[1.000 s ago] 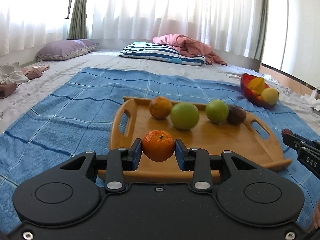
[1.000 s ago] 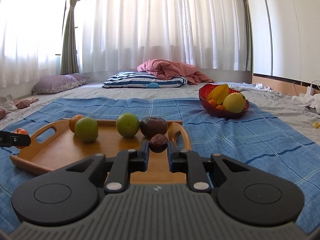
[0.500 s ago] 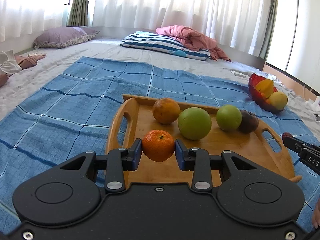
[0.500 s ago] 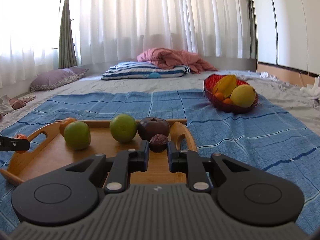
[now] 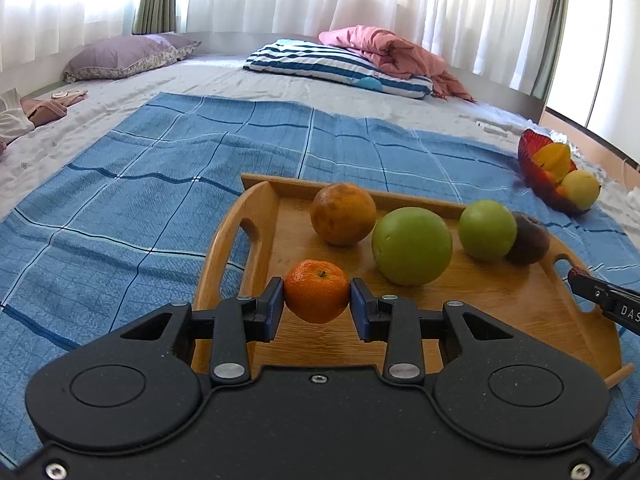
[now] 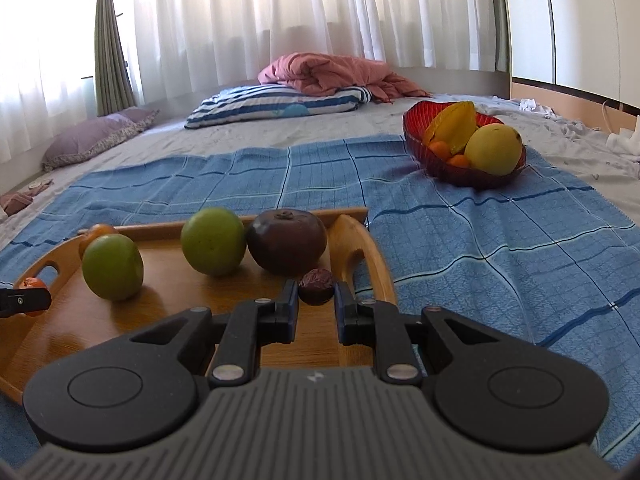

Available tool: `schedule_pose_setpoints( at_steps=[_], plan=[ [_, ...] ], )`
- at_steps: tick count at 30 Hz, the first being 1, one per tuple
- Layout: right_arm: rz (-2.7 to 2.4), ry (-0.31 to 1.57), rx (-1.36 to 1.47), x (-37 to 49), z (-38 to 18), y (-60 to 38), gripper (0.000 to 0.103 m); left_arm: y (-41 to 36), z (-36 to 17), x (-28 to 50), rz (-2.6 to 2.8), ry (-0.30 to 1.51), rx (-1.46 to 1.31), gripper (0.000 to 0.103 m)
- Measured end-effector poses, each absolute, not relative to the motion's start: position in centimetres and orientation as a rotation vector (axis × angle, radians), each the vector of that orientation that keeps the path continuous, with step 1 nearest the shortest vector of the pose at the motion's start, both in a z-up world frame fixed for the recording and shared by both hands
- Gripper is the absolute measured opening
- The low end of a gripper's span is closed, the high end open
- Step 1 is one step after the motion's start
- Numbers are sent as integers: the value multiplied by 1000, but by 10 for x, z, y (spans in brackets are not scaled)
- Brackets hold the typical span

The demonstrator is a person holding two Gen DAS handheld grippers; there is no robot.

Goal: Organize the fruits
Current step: 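Carry the mandarin in the left tool while the right tool carries the red date over the tray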

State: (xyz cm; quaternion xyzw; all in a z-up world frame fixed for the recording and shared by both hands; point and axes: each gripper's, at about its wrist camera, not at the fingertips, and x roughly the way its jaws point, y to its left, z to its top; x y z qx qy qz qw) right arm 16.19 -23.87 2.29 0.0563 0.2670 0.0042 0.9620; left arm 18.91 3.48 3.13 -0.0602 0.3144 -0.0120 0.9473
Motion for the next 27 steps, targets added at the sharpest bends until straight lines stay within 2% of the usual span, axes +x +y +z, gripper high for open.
schedule_pose_setpoints(
  at_steps=[27],
  plan=[
    [2,616,93,173,9,-232,23,28,17,203,-19,666,-83,34]
  ],
)
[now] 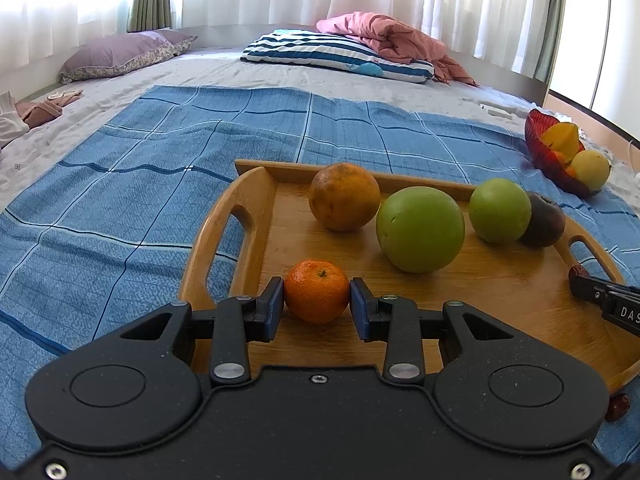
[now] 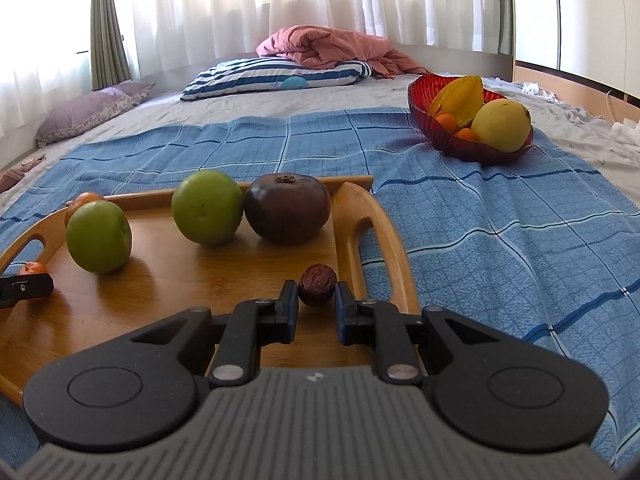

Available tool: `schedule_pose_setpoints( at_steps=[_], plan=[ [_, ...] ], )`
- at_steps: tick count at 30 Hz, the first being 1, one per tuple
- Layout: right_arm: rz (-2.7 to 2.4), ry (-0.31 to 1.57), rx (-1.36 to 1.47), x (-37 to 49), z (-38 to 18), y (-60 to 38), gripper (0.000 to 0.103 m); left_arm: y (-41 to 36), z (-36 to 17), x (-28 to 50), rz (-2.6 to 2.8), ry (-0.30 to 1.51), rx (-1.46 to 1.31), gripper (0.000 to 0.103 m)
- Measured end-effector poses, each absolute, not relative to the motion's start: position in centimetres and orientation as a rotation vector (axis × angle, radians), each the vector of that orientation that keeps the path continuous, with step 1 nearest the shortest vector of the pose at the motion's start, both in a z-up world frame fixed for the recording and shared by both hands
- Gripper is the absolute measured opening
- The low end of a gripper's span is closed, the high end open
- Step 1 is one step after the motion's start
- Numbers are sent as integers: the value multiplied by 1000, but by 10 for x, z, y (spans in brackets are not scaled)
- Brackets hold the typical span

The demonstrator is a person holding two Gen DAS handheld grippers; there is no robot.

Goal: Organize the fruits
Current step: 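Carry the mandarin in the left tool while the right tool carries the red date over the tray, then release the mandarin onto the tray with the left tool while the right tool releases the date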

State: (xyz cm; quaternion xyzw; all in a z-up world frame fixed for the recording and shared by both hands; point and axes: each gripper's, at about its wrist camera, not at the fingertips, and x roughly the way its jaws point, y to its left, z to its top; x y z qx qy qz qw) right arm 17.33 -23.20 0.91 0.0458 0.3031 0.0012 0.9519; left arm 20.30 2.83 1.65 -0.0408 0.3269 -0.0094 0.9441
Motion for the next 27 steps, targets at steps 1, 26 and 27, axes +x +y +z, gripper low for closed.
schedule_pose_setpoints(
  at_steps=[1,26,27],
  plan=[
    [2,617,93,173,9,-232,23,28,17,203,-20,666,-82,34],
    [12,615,121,163,14,-232,56,31,26,188,-21,640,-71,72],
    [12,611,119,162,14,-232,58,31,28,187,-21,637,-73,75]
  ],
)
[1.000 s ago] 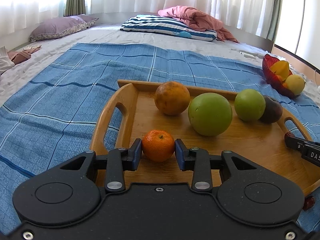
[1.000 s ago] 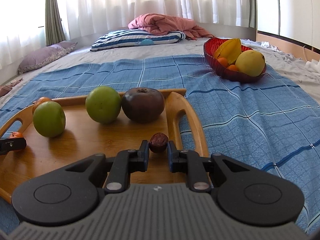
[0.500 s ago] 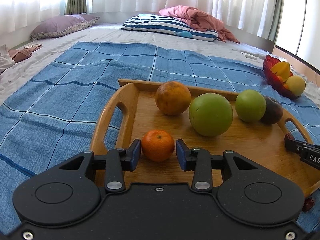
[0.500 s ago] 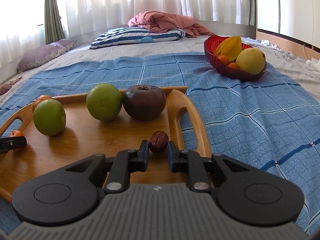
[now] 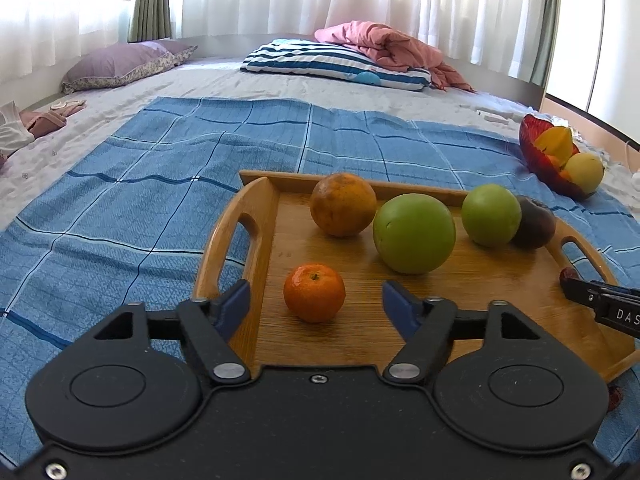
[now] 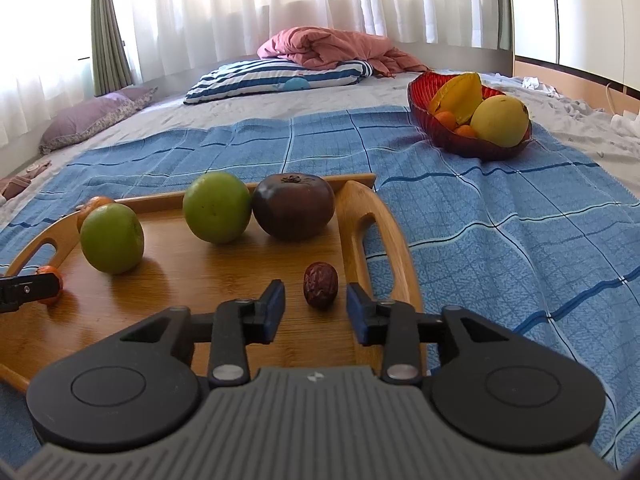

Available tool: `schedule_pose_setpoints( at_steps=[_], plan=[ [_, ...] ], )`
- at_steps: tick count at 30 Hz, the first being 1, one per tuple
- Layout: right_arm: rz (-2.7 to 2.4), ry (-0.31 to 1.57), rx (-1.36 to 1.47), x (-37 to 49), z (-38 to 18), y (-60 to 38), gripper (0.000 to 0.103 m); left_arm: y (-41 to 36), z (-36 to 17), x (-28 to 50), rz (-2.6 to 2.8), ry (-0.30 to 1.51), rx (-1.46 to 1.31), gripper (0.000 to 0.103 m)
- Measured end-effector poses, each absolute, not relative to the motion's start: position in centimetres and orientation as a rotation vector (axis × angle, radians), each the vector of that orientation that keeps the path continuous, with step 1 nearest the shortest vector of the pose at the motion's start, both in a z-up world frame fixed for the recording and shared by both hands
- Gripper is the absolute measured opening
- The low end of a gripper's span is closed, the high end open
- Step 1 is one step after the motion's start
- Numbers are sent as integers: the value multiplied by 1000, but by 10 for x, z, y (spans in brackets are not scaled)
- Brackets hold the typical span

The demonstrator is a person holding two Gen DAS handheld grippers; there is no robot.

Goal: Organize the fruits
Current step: 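Release the mandarin onto the tray with the left tool while the right tool releases the date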

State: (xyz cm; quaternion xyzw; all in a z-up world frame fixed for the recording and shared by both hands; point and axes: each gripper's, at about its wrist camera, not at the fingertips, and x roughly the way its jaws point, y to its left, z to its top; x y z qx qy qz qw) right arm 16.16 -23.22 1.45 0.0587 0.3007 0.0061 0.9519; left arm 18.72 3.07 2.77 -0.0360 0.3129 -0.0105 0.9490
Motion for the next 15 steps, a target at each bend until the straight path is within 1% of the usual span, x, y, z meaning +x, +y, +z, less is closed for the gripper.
schedule_pose_setpoints(
  at_steps=[4,9,15],
  plan=[
    [18,599,113,156,17,-231,64,31,30,182,-24,630,-81,81],
    [28,583,120,149,20,-232,76,31,33,172,-36,619,-78,87],
    [36,557,103,138,24,-231,85,30,38,158,-45,604,-72,94]
  ],
)
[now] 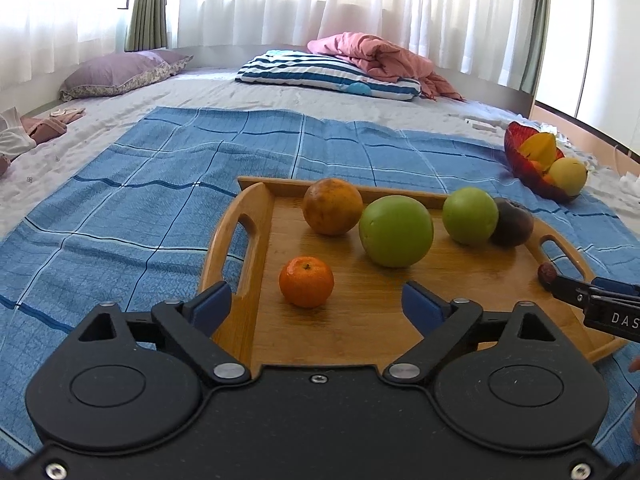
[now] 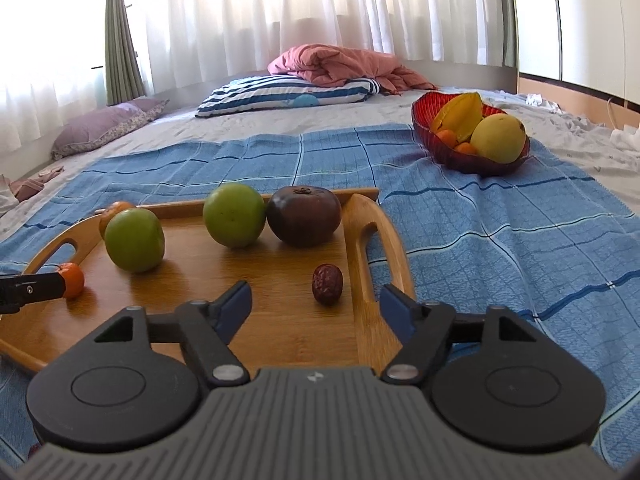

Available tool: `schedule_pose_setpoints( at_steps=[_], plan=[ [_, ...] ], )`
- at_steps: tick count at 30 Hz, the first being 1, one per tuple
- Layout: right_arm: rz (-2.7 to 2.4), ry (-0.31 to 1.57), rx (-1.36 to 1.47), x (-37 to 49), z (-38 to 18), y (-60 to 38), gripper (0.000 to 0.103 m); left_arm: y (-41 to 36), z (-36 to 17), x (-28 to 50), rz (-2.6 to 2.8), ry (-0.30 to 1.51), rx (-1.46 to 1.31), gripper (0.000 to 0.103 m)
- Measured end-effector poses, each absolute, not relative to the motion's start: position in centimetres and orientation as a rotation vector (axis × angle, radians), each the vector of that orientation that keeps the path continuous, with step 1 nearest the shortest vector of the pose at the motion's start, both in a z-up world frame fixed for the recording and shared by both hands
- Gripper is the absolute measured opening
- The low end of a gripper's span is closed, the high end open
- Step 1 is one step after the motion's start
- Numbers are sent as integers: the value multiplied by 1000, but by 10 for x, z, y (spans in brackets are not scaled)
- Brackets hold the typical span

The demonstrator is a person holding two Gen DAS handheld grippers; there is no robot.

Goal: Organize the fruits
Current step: 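Release the mandarin onto the tray with the left tool while the right tool releases the date, then move both open tools back from the tray to the red dates on the sheet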

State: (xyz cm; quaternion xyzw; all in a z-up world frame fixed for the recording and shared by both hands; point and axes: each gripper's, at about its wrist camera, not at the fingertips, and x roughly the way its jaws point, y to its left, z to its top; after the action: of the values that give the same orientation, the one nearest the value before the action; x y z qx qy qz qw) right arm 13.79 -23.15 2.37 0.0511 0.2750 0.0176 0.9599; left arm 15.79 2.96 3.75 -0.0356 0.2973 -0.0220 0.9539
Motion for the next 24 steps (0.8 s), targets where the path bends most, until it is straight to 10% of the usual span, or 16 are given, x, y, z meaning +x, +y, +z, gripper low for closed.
schedule_pose_setpoints(
  at_steps=[24],
  plan=[
    [78,449,53,75,19,-221,98,17,39,99,-122,583,-53,100]
  ],
)
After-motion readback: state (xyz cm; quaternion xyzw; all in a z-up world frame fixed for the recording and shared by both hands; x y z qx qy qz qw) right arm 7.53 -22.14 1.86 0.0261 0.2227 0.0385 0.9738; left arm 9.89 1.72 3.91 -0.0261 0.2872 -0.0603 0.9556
